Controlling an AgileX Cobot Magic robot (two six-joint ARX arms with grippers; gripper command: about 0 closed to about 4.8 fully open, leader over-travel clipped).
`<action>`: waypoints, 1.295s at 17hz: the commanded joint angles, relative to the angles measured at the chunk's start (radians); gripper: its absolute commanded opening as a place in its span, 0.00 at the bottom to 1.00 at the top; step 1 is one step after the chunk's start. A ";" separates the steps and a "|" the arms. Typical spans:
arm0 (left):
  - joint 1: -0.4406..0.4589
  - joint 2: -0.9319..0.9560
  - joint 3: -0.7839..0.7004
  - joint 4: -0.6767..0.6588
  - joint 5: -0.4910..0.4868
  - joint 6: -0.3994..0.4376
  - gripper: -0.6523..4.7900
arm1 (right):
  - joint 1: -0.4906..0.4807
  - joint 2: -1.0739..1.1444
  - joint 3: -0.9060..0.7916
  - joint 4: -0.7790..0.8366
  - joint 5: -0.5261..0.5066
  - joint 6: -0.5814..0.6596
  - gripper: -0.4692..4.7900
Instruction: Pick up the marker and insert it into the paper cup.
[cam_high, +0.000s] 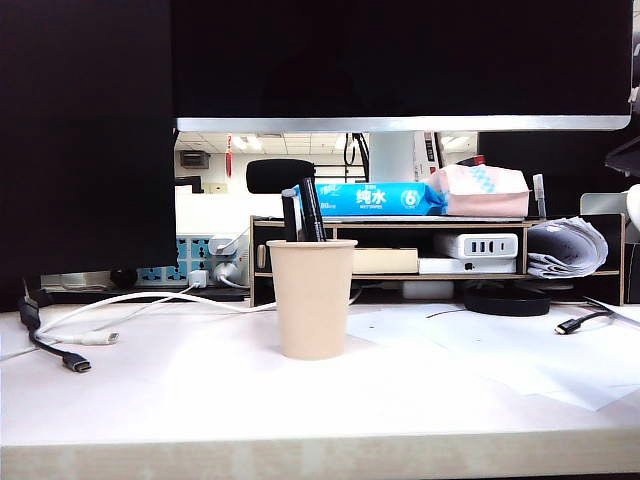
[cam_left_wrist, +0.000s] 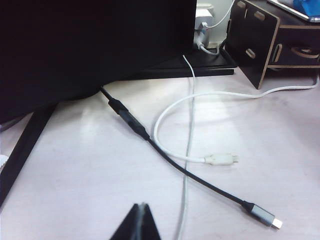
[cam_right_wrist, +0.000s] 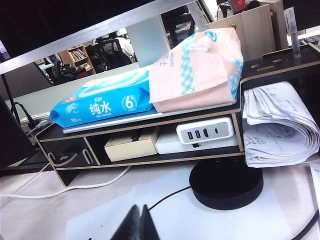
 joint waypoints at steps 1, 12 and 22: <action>0.003 0.000 -0.003 -0.011 0.003 0.004 0.11 | 0.001 -0.047 0.002 -0.034 0.000 -0.003 0.09; 0.003 0.000 -0.003 -0.011 0.003 0.004 0.11 | 0.000 -0.703 0.003 -0.346 0.000 -0.003 0.09; 0.002 0.000 -0.003 -0.011 0.003 0.004 0.11 | -0.076 -1.125 0.003 -0.351 0.005 -0.003 0.09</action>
